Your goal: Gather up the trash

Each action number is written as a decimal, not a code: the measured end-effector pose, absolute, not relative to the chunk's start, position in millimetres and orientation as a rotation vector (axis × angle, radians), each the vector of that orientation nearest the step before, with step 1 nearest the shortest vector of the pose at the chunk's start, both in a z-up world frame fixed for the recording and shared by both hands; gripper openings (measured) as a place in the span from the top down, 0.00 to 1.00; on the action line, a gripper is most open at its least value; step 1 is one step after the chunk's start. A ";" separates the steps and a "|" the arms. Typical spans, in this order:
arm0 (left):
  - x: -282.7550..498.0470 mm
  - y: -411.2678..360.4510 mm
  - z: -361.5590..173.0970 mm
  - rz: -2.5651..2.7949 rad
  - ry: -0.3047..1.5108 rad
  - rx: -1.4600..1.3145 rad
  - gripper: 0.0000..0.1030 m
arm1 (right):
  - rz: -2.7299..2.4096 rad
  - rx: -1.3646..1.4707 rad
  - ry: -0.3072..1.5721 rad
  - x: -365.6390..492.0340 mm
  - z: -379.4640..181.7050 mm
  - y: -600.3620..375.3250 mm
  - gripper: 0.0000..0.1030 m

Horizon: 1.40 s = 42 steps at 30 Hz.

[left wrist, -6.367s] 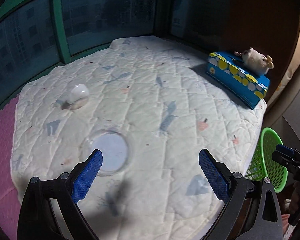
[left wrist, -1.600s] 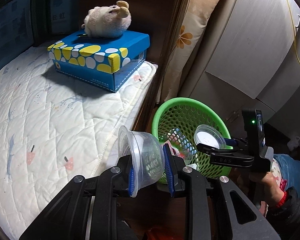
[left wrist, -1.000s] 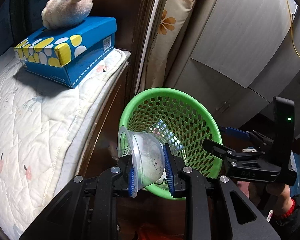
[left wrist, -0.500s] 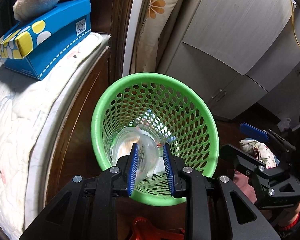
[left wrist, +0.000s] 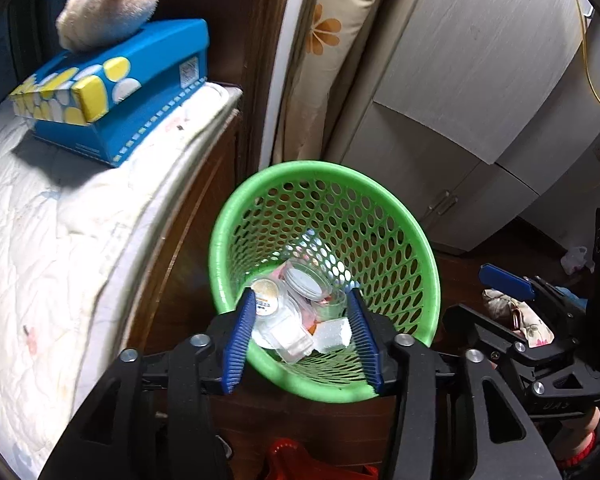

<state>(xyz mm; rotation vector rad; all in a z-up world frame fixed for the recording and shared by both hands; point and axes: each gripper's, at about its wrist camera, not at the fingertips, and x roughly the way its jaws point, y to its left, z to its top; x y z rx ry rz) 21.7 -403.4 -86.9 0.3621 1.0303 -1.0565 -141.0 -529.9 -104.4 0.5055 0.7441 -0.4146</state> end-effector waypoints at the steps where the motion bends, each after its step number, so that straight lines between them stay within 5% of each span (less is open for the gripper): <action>1: 23.0 -398.2 -83.8 -1.054 1.025 0.352 0.52 | -0.409 0.504 0.745 -140.1 -103.4 -527.7 0.08; 17: 43.2 -295.9 -49.4 -0.831 0.928 0.251 0.29 | -0.283 0.419 0.764 -108.0 -85.4 -460.7 0.08; 42: 50.7 -124.9 -8.8 -0.419 0.795 0.178 0.09 | -0.110 0.281 0.730 -54.5 -41.3 -361.1 0.05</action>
